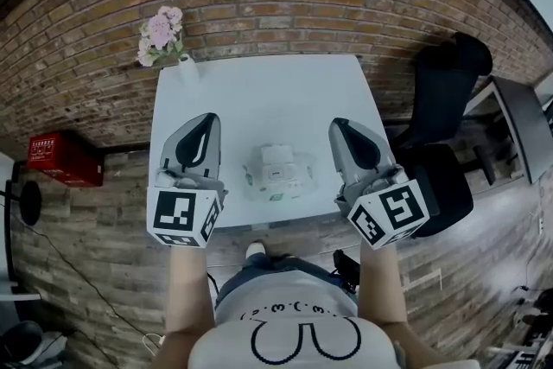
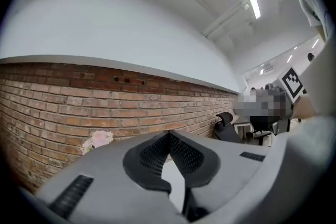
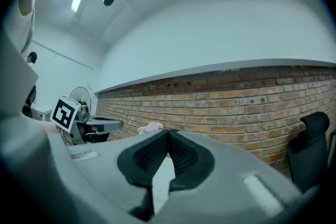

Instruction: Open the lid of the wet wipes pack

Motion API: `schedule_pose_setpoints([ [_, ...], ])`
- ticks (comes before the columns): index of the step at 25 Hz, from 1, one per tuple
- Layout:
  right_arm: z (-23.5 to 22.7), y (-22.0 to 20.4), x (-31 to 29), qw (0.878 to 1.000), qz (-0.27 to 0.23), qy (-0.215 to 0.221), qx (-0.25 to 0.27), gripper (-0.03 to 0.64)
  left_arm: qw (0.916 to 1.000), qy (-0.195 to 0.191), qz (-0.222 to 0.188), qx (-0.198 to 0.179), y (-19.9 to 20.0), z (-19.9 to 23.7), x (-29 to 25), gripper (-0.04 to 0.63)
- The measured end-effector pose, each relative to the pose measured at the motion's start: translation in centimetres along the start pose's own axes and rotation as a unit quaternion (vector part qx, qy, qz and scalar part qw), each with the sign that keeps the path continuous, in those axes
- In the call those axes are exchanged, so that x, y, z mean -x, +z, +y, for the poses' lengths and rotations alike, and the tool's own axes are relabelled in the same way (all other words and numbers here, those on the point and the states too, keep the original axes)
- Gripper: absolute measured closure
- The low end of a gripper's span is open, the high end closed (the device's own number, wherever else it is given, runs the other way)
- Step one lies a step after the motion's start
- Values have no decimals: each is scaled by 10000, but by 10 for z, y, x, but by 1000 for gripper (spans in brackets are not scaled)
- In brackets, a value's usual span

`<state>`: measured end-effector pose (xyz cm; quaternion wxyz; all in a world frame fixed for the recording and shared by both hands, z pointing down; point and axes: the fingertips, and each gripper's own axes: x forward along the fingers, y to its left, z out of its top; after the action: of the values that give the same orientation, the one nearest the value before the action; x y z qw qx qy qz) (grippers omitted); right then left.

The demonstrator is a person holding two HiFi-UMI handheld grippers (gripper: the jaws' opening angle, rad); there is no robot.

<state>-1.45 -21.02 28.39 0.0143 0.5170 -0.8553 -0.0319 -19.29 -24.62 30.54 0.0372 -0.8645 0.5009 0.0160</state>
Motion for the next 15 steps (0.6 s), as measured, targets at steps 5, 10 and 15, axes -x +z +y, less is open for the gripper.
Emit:
schedule_pose_setpoints([
  [5, -10, 4, 11, 9998, 86, 168, 54, 620, 9995, 302, -41, 2, 14, -11, 8, 597],
  [10, -18, 4, 19, 9996, 44, 257, 65, 620, 9987, 504, -118, -44, 24, -23, 13, 597],
  [15, -19, -1, 23, 9992, 139, 358, 127, 620, 9979, 633, -49, -98, 22, -29, 19, 597],
])
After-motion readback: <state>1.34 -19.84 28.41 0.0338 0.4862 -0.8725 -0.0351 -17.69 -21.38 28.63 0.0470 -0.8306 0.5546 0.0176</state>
